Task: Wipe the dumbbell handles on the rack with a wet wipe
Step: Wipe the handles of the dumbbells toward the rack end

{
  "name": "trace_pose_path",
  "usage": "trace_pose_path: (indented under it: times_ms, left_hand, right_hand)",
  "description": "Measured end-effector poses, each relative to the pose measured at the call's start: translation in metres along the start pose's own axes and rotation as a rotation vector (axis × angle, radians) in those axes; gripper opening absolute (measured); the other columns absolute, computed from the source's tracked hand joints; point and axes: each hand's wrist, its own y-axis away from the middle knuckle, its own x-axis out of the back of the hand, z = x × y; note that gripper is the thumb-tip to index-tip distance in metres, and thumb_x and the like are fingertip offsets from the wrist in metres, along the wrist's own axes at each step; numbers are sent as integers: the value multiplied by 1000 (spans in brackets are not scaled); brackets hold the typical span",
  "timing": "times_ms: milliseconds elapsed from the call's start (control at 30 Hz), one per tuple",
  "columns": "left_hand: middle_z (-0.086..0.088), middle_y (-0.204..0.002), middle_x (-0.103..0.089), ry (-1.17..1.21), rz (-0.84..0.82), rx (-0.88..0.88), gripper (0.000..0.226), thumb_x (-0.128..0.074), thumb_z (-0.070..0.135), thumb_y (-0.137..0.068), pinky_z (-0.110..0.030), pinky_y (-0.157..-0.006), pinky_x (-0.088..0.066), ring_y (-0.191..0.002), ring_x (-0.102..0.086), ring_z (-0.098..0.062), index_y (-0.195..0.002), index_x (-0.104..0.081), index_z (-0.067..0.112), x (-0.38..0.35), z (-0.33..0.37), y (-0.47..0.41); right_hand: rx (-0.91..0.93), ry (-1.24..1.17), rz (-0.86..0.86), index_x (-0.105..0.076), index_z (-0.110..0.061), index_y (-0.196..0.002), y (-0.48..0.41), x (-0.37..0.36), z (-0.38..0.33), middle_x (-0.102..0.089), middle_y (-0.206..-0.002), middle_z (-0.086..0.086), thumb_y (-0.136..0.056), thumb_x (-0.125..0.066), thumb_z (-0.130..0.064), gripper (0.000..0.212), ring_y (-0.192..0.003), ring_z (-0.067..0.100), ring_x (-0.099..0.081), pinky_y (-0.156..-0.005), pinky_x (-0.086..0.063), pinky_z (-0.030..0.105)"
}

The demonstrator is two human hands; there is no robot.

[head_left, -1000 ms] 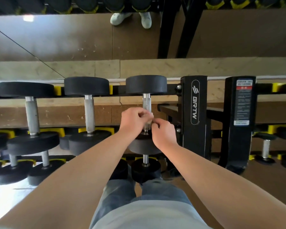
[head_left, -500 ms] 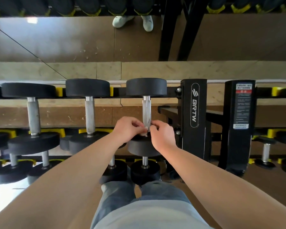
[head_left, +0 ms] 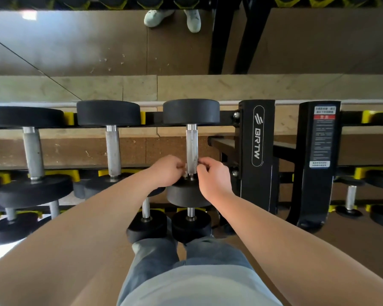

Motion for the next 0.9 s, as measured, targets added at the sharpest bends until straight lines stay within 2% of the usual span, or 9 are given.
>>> trace_pose_path:
  times_ms: [100, 267, 333, 500, 600, 667, 767, 833, 900]
  left_hand:
    - [-5, -115, -69, 456, 66, 93, 23, -57, 7, -101, -28, -80, -58, -99, -70, -18, -121, -66, 10, 9, 8, -13]
    - [-8, -107, -71, 990, 277, 101, 27, -51, -5, -98, -38, -95, -58, -104, -69, -25, -103, -69, 15, 21, 26, -31]
    - [-11, -119, -70, 939, 219, 83, 27, -49, -2, -100, -38, -98, -56, -106, -68, -23, -111, -68, 15, 14, 21, -27]
    - [-3, -129, -67, 235, -41, 100, 35, -58, 18, -102, -41, -105, -49, -117, -63, -24, -136, -63, 20, 1, -6, -26]
    - [-8, -117, -73, 586, -69, 149, 35, -59, 5, -99, -39, -95, -58, -106, -71, -23, -132, -64, 14, 8, -3, -36]
    - [-14, -120, -71, 890, -25, 126, 37, -54, -4, -98, -35, -85, -60, -107, -71, -24, -130, -62, 11, 17, 5, -46]
    - [-19, -127, -69, 1194, 86, 59, 32, -50, -2, -101, -38, -90, -60, -110, -69, -26, -130, -63, 7, 25, 10, -61]
    - [-14, -123, -72, 1195, 31, 18, 31, -50, 3, -103, -42, -98, -57, -111, -72, -24, -131, -61, 9, 23, 3, -61]
    - [-8, -122, -73, 997, -87, 17, 32, -52, 6, -103, -42, -100, -56, -110, -72, -22, -133, -60, 14, 18, -7, -52]
  right_hand:
    - [-4, 4, 16, -51, -27, -148, 0, 0, 0, -54, -145, -7, -100, -49, -17, 50, -132, 12, -51, -104, -40, 23]
    - [12, 21, 37, -53, -25, -147, 0, -2, 3, -51, -148, -7, -100, -50, -18, 47, -136, 13, -48, -115, -39, 31]
    - [14, 22, 39, -54, -25, -146, 0, -2, 3, -52, -147, -7, -100, -50, -18, 47, -134, 14, -50, -115, -41, 34]
    - [17, 26, 28, -44, -30, -153, 1, 0, 0, -46, -154, -7, -99, -50, -17, 55, -138, 13, -46, -111, -35, 23]
    - [-12, -23, 9, -28, -37, -159, 2, 3, -1, -35, -161, -10, -99, -50, -16, 67, -108, -6, -53, -84, -37, 4]
    - [-19, -49, 8, -25, -39, -160, 3, 4, -1, -32, -161, -10, -99, -50, -15, 70, -95, -9, -52, -74, -38, 6]
    - [-2, -61, 31, -25, -40, -159, 2, 1, 2, -32, -161, -8, -98, -50, -15, 71, -128, 8, -47, -91, -38, 19]
    - [-15, -63, 32, -26, -40, -159, 1, 0, 2, -32, -161, -9, -97, -50, -16, 70, -134, 11, -45, -92, -38, 21]
    - [-19, -62, 31, -27, -41, -158, 1, 0, 2, -32, -160, -10, -97, -50, -17, 70, -118, 5, -53, -84, -42, 18]
